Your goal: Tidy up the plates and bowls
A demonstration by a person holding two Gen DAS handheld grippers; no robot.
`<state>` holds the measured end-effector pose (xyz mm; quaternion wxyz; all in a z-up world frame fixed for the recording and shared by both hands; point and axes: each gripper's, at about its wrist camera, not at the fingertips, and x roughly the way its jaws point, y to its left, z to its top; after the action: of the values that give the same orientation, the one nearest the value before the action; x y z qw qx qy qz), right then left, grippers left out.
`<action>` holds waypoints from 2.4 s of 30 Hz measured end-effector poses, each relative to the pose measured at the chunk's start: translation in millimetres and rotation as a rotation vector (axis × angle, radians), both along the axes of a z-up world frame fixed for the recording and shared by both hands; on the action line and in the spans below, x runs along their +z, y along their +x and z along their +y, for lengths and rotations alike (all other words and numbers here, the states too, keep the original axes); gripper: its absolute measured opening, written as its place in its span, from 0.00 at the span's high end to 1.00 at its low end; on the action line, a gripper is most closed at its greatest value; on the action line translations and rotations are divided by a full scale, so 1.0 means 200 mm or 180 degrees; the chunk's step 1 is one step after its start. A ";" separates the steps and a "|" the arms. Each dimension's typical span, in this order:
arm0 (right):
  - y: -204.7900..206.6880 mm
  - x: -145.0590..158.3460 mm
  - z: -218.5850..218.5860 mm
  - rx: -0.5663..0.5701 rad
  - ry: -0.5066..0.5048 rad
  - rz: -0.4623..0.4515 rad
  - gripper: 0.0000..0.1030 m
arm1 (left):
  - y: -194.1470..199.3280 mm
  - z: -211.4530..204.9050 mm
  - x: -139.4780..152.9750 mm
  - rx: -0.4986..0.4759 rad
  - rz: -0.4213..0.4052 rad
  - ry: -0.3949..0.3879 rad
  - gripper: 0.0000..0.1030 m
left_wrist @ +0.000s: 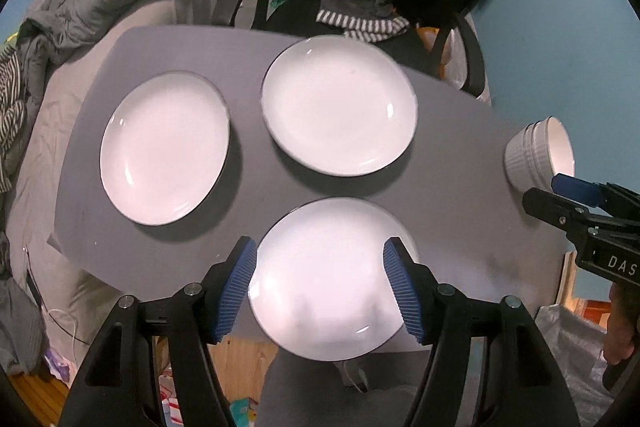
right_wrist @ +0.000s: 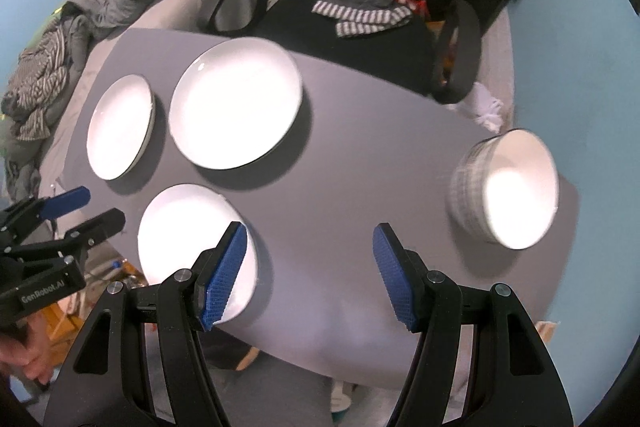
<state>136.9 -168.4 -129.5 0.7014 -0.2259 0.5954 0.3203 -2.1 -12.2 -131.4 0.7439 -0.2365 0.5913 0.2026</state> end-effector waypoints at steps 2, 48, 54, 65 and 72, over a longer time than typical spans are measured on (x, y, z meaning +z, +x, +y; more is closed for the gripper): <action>-0.03 -0.05 0.02 0.0016 -0.0001 0.0028 0.37 | -0.03 0.02 -0.04 0.0006 0.0042 -0.0023 0.35; -0.23 -0.66 0.10 0.0099 0.0103 0.0455 0.66 | -0.27 0.12 -0.71 -0.0124 0.0332 -0.0655 0.73; -0.21 -0.66 0.11 0.0104 0.0064 0.0449 0.79 | -0.22 0.14 -0.71 -0.0107 0.0319 -0.0699 0.80; -0.21 -0.69 0.11 0.0091 0.0099 0.0549 0.80 | -0.19 0.11 -0.70 -0.0071 0.0342 -0.0652 0.81; -0.19 -0.70 0.10 0.0108 0.0082 0.0686 0.80 | -0.19 0.07 -0.69 -0.0052 0.0358 -0.0670 0.81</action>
<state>98.2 -149.1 -270.2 0.6306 -0.1912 0.6592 0.3621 -40.5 2.1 -269.5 0.6823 -0.2967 0.6520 0.1463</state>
